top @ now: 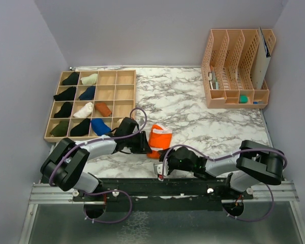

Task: Roll the underwear
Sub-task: Roll the underwear to the center of the board.

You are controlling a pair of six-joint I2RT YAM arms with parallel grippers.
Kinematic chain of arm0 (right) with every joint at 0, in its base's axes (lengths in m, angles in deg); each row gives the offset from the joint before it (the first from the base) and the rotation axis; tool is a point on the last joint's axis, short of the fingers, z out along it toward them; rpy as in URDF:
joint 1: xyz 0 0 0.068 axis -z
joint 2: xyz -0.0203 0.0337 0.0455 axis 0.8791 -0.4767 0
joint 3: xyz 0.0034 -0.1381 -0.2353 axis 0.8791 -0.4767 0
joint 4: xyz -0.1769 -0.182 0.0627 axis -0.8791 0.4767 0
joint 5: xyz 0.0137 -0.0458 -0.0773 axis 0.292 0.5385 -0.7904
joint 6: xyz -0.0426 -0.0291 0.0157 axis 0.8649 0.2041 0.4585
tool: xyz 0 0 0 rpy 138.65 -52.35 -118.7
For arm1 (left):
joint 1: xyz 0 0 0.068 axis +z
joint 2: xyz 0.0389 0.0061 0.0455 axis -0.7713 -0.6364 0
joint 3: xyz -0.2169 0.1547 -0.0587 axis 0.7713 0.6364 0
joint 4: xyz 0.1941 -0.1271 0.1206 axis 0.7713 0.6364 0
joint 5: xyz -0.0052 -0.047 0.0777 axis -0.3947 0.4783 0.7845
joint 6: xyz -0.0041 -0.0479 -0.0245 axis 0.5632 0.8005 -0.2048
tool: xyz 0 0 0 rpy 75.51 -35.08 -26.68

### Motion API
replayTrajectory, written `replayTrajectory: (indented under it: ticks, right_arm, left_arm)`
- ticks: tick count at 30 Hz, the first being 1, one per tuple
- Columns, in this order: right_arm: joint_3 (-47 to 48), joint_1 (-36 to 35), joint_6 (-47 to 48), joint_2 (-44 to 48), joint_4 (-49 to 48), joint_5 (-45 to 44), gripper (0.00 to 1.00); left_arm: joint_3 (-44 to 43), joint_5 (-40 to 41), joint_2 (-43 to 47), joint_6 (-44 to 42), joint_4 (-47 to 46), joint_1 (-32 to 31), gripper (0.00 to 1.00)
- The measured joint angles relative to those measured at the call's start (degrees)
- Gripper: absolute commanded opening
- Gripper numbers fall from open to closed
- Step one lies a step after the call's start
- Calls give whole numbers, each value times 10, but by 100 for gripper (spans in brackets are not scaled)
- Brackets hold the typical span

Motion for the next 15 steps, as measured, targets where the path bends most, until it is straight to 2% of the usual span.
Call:
replayTrajectory:
  ticks: [7,10,15]
  right_arm:
    - [0,0,2,-17,-17,-38,32]
    - [0,-1,1,-20,-15,-38,30]
    - [0,-1,-6,-21,-15,-45,20]
  left_arm:
    - [-10,-4,-6,-10,11,0,35]
    - [-16,-7,-12,-13,16,0,35]
    - [-21,-10,-18,-15,20,0,35]
